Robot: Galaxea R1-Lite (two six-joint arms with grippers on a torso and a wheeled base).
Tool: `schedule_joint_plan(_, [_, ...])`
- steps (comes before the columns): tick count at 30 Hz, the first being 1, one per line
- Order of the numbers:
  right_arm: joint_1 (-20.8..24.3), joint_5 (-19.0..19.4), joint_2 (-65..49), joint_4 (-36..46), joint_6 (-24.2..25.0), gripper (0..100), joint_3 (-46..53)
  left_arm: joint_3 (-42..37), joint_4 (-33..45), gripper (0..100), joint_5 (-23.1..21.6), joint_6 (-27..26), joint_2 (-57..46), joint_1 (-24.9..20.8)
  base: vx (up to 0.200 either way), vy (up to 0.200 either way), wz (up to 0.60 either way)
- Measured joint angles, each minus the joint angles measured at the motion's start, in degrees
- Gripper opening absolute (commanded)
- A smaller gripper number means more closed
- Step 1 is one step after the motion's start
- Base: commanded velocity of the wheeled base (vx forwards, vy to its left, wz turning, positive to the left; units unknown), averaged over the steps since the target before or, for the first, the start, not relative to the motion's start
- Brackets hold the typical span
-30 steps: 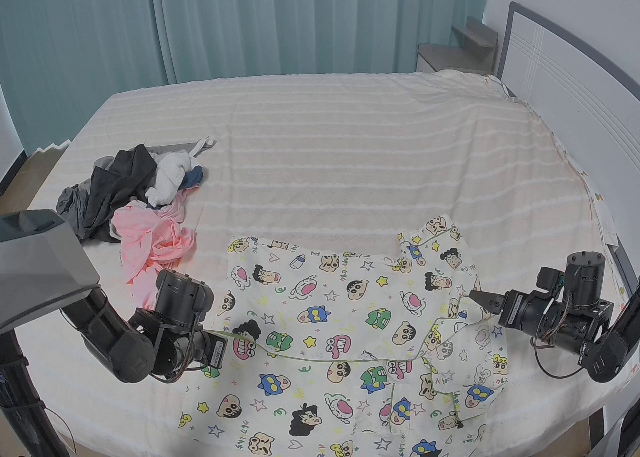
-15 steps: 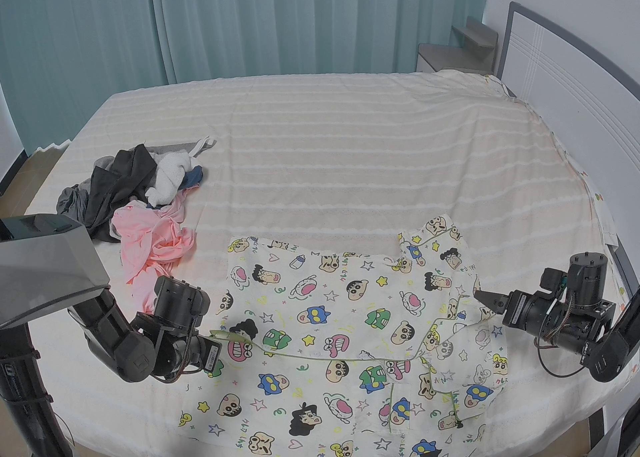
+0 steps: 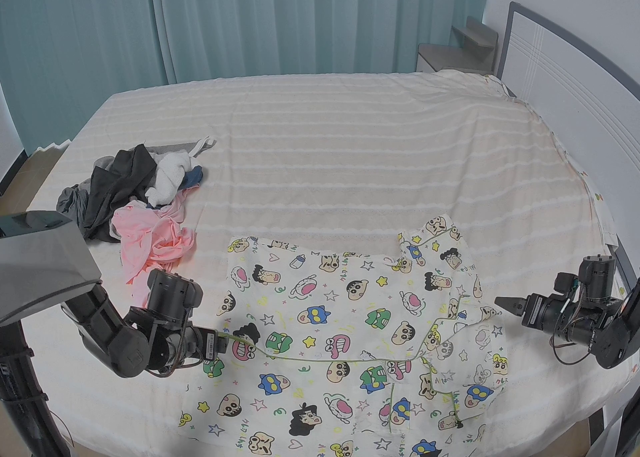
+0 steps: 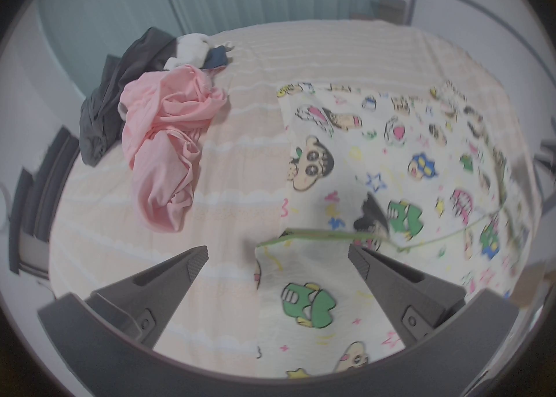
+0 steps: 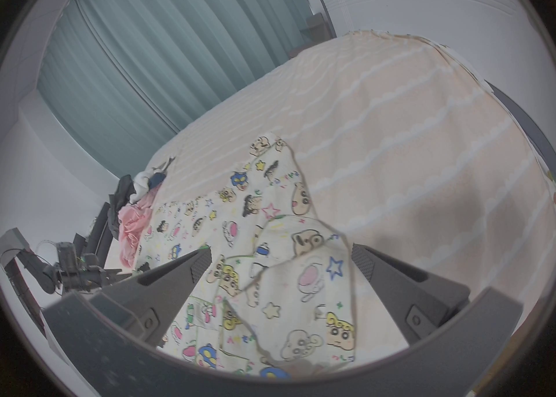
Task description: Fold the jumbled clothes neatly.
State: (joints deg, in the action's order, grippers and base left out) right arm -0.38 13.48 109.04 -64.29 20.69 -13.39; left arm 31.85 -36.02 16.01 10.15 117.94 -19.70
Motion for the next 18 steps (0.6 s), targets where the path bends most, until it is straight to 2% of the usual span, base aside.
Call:
schedule_joint_plan(4, [-2.51, 1.62, 2.72, 0.06, -2.4, 100, -0.2, -0.02, 0.28, 100, -5.74, 5.79, -3.15, 1.05, 0.0, 0.0, 0.0])
schedule_joint_plan(6, [-3.78, 3.05, 4.73, 0.11, -4.3, 100, -0.54, -0.6, 0.66, 100, -9.61, 10.48, -6.49, 1.6, 0.0, 0.0, 0.0])
schedule_joint_plan(10, [-4.99, 4.57, 8.07, 1.51, -7.14, 100, -1.74, -2.47, 0.89, 100, -14.15, 17.05, -12.4, 1.97, 0.0, 0.0, 0.0])
schedule_joint_plan(18, [-6.06, 7.59, 13.34, 14.99, -13.6, 100, -9.52, -9.34, 0.94, 100, -21.25, 26.49, -24.26, 1.1, 0.0, 0.0, 0.0])
